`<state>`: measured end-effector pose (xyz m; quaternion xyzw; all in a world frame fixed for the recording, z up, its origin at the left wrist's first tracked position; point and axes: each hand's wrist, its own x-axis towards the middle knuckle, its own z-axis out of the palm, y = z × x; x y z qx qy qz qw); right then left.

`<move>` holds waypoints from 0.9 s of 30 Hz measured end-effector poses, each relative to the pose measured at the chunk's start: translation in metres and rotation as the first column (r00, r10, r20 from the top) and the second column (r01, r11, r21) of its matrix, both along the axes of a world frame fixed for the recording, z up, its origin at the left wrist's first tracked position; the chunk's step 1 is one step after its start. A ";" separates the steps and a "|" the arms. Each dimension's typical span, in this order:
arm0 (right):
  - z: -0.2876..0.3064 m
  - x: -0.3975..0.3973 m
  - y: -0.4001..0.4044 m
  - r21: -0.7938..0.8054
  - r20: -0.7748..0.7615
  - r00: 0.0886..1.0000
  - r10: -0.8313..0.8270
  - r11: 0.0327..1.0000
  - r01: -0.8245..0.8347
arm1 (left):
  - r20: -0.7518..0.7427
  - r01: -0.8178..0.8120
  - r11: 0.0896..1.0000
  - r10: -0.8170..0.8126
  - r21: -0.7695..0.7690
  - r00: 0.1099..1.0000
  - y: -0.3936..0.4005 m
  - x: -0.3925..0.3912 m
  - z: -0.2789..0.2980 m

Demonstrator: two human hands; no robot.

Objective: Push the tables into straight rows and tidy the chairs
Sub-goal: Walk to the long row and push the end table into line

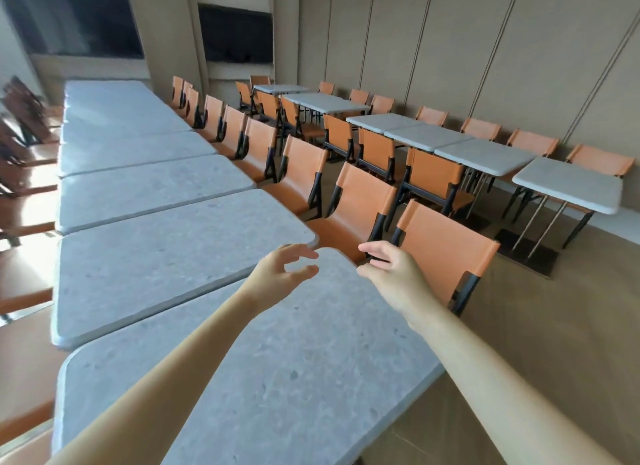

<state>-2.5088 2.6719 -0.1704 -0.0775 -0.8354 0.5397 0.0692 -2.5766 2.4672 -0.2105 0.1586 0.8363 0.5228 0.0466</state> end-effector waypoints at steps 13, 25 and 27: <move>-0.050 -0.099 0.087 0.093 0.079 0.969 0.233 0.966 -0.240 | -0.116 -0.244 0.946 0.223 -0.214 0.968 0.050 -0.010 -0.035; -0.213 -0.140 0.211 0.358 0.220 0.854 0.471 0.776 -0.520 | -0.061 -0.314 0.833 0.322 -0.455 0.945 0.186 -0.003 -0.158; -0.246 -0.139 0.221 0.399 0.313 0.811 0.495 0.706 -0.585 | -0.052 -0.282 0.777 0.307 -0.562 0.950 0.197 -0.002 -0.182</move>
